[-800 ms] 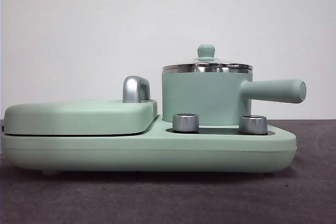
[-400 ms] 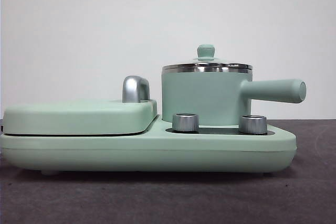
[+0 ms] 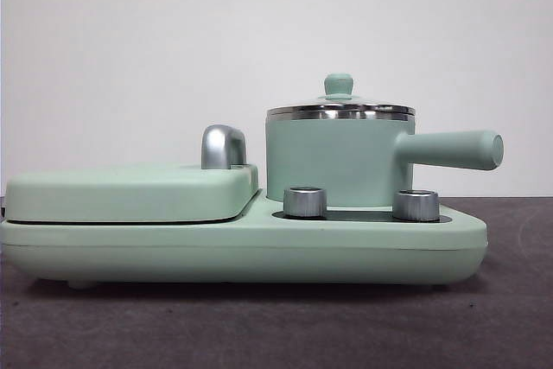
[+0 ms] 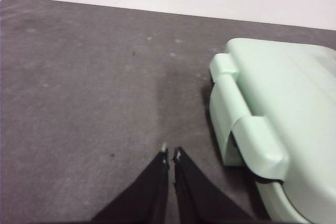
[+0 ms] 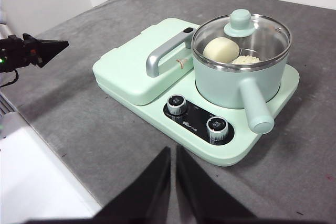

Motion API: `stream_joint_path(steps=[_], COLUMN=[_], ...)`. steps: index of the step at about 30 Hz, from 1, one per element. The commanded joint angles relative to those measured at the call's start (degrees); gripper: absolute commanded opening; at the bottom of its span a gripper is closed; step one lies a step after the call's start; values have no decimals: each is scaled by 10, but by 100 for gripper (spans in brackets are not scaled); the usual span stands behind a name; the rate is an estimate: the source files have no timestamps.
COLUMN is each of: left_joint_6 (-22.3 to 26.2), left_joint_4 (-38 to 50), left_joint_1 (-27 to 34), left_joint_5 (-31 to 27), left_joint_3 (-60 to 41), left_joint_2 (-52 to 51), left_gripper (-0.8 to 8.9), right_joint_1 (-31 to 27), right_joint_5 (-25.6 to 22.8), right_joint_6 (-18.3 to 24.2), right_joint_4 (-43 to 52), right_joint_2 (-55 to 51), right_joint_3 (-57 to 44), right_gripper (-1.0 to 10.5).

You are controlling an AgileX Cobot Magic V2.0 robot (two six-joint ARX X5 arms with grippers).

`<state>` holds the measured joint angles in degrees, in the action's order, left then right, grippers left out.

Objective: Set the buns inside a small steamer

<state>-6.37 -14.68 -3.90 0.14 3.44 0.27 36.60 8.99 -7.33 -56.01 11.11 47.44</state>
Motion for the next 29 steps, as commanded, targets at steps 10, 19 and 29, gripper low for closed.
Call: stream_joint_path(steps=[10, 19, 29], left_joint_6=[31, 31, 31], left_joint_4=[39, 39, 39], left_joint_1=[15, 15, 15], left_joint_5=[-17, -17, -17], left_joint_3=[-27, -27, -27], left_joint_2=[-1, -1, -1], left_gripper=[20, 20, 20], right_joint_1=[4, 4, 4], right_joint_5=[0, 0, 0], right_joint_6=[3, 3, 3], right_joint_4=[5, 5, 5], right_joint_2=[0, 0, 0], right_joint_3=[6, 6, 6], right_gripper=[15, 15, 15])
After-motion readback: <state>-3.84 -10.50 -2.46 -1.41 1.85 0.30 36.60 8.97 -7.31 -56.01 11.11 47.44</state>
